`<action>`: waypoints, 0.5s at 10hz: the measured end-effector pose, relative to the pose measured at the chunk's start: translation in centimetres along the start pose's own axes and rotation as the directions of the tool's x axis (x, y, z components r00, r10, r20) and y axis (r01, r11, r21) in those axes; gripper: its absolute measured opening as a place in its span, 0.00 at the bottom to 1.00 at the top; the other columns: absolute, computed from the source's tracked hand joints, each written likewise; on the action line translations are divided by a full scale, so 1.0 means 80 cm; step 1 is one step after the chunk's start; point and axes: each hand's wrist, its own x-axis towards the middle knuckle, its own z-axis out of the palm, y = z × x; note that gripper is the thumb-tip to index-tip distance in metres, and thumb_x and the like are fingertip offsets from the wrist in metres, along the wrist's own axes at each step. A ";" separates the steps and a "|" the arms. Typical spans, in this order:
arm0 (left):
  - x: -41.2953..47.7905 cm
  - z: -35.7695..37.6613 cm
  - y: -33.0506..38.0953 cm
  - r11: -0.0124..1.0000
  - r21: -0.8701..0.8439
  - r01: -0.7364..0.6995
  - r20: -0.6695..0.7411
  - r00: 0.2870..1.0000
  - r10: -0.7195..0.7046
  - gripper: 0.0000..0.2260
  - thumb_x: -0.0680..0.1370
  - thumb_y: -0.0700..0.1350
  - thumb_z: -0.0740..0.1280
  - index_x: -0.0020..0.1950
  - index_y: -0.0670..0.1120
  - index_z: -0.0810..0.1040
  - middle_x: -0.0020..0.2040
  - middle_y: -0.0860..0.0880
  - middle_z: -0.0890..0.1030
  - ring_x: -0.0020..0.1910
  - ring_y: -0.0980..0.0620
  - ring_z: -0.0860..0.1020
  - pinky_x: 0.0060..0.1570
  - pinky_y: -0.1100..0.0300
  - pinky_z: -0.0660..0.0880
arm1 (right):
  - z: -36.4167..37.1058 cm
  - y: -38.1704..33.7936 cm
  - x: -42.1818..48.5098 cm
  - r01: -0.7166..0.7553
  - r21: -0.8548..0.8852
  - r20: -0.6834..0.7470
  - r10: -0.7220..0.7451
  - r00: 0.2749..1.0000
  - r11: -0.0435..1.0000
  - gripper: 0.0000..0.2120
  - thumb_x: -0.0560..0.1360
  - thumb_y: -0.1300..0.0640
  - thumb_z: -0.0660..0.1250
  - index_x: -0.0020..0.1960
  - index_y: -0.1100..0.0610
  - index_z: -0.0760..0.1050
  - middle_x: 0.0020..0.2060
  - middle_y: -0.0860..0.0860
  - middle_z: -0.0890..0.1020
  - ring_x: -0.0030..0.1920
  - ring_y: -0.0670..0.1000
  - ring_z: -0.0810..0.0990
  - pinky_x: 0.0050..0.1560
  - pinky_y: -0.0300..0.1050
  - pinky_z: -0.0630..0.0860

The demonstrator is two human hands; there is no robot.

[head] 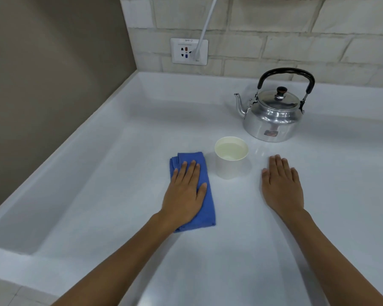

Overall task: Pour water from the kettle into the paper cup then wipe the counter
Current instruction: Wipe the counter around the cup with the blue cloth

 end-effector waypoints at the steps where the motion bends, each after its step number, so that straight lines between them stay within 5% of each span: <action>1: -0.040 -0.001 -0.018 0.990 -0.011 -0.140 -0.004 0.990 0.140 0.26 0.80 0.57 0.46 0.73 0.51 0.40 0.75 0.56 0.43 0.72 0.60 0.36 0.68 0.67 0.31 | -0.001 0.000 0.000 0.000 0.004 0.003 0.000 1.000 1.000 0.25 0.80 0.52 0.44 0.75 0.60 0.49 0.76 0.55 0.54 0.75 0.52 0.49 0.75 0.51 0.47; 3: -0.014 -0.034 -0.076 0.987 0.076 -0.144 0.045 0.989 0.141 0.27 0.78 0.59 0.45 0.73 0.51 0.41 0.75 0.56 0.45 0.73 0.61 0.40 0.70 0.67 0.37 | -0.003 -0.001 0.000 0.000 -0.002 0.005 0.000 1.000 1.000 0.25 0.80 0.52 0.44 0.75 0.60 0.48 0.76 0.55 0.53 0.76 0.52 0.49 0.75 0.51 0.46; 5: 0.084 -0.024 -0.058 0.984 0.031 0.174 -0.021 0.985 -0.173 0.25 0.82 0.52 0.49 0.75 0.42 0.48 0.77 0.45 0.49 0.75 0.47 0.45 0.73 0.52 0.42 | -0.002 -0.001 -0.001 0.004 -0.002 0.007 -0.004 1.000 1.000 0.25 0.80 0.52 0.44 0.75 0.59 0.48 0.76 0.54 0.52 0.76 0.52 0.48 0.75 0.51 0.46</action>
